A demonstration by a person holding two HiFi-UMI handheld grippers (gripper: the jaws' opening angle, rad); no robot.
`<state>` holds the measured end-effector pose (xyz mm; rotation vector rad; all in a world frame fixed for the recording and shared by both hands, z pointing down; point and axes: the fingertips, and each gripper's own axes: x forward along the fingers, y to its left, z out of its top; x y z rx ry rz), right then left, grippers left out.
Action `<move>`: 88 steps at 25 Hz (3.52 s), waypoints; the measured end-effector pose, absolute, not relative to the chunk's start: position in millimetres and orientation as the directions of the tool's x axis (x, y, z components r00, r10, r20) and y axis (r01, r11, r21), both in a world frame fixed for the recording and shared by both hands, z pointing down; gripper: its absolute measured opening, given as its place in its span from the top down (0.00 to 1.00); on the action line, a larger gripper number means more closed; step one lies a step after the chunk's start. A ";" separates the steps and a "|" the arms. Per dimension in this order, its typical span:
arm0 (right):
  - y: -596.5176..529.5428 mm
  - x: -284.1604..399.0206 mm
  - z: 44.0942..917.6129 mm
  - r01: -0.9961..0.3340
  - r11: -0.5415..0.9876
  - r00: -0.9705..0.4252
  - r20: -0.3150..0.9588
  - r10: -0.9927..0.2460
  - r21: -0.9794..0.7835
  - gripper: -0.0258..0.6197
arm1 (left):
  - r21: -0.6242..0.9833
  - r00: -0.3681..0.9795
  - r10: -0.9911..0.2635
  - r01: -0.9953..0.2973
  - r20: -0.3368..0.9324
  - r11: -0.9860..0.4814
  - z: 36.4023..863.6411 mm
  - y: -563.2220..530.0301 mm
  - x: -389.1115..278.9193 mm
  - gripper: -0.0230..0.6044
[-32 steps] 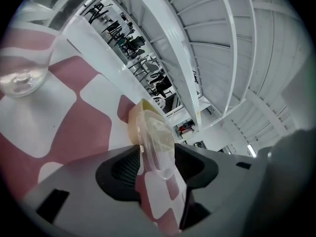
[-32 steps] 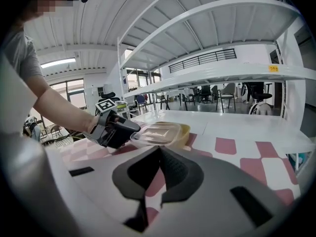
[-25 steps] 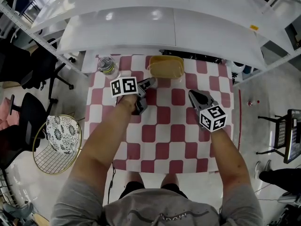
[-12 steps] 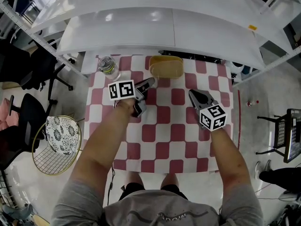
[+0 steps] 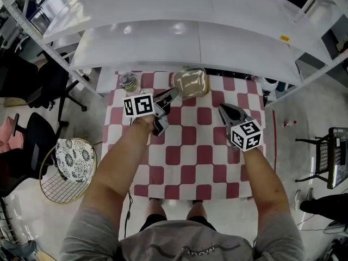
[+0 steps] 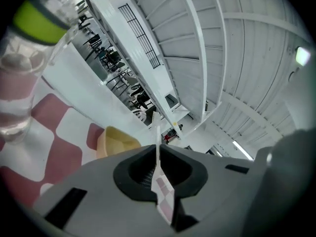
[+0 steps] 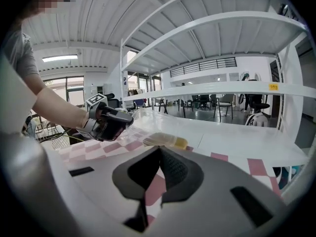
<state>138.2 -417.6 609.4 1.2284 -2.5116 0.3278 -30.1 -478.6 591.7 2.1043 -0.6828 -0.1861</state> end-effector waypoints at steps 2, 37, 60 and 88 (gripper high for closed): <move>-419.5 138.4 597.1 -0.797 0.602 -0.573 0.376 -0.728 -0.051 0.92 | 0.787 0.840 -0.532 -0.399 0.107 -0.471 576.9 -478.8 -30.4 0.91; -386.1 126.4 377.3 -0.788 0.606 -0.577 0.211 -0.789 0.108 0.92 | 0.588 0.879 -0.476 -0.369 -0.032 -0.720 317.7 -401.9 -42.7 0.91; -334.5 116.4 381.5 -0.781 0.619 -0.587 0.240 -0.773 0.087 0.92 | 0.600 0.887 -0.461 -0.387 0.034 -0.700 362.1 -316.0 -79.1 0.91; -296.1 127.7 521.4 -0.788 0.607 -0.595 0.383 -0.706 -0.104 0.92 | 0.771 0.913 -0.375 -0.353 0.160 -0.531 550.0 -234.4 -57.6 0.91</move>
